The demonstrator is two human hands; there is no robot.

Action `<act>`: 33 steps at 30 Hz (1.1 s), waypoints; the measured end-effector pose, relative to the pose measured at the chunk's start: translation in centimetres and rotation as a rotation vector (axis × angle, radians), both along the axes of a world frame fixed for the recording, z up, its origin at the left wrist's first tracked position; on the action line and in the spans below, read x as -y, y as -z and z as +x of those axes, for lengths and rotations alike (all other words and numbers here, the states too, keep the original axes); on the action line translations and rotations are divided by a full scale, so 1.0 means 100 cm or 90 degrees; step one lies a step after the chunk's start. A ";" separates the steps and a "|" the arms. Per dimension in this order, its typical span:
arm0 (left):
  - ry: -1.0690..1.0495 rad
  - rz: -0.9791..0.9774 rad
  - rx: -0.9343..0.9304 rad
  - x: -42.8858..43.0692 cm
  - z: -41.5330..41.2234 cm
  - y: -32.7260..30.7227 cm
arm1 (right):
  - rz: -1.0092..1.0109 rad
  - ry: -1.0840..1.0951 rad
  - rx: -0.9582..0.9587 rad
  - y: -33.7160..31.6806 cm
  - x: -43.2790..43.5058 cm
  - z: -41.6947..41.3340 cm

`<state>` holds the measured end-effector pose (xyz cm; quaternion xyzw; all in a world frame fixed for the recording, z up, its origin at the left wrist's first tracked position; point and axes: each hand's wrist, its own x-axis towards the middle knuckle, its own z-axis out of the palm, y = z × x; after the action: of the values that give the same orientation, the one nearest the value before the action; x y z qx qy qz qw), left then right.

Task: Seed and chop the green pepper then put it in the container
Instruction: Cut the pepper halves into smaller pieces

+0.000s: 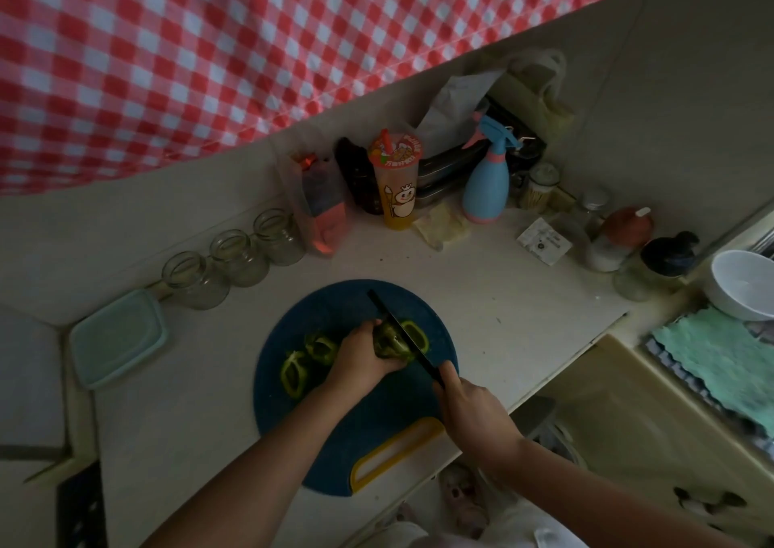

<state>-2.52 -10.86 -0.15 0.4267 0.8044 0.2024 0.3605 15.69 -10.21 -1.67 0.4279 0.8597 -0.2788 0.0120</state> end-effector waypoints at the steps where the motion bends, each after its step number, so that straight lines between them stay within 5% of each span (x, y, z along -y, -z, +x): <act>1: 0.000 0.000 0.000 0.000 0.000 0.000 | 0.000 0.000 -0.003 0.001 -0.001 0.000; 33: -0.003 0.005 -0.091 0.004 0.017 0.016 | -0.065 -0.008 0.085 0.005 -0.026 -0.057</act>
<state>-0.80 -11.28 -1.71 0.4398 0.8283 0.1755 0.2996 10.00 -7.56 -2.13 0.4388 0.8445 -0.2928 0.0926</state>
